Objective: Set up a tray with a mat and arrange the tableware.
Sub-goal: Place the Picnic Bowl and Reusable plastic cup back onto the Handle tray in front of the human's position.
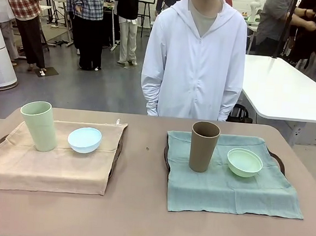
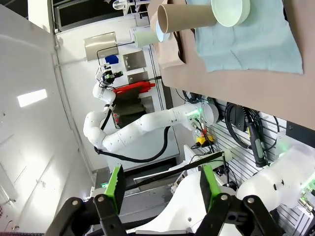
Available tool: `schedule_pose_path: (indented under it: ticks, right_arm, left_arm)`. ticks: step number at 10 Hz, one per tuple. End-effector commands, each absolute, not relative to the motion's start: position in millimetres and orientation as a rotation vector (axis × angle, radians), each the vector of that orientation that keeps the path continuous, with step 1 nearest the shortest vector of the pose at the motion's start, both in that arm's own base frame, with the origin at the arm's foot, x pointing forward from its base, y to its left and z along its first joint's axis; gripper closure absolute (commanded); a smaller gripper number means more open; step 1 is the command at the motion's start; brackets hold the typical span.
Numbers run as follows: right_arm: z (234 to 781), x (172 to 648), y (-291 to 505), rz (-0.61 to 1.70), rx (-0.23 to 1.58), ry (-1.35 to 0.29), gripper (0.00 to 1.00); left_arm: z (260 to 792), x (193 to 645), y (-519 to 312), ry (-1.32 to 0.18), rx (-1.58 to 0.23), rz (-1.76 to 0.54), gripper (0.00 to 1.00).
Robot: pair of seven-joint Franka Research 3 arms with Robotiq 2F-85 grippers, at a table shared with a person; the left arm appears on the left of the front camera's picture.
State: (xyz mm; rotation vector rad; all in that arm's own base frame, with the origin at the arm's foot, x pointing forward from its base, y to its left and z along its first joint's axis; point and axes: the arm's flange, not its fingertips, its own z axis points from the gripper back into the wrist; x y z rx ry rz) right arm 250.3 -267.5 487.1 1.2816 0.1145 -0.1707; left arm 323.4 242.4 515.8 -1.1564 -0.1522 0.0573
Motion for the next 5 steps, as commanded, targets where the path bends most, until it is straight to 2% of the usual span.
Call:
schedule_pose_path:
  ticks: [1,5]
  right_arm:
    - [486.1,247.1,-267.8,-0.158,1.288,0.117,0.2]
    - [486.1,247.1,-267.8,-0.158,1.288,0.117,0.2]
  left_arm:
    - [516.2,319.5,240.8,-0.169,-1.169,0.042,0.0]
    - [516.2,319.5,240.8,-0.169,-1.169,0.042,0.0]
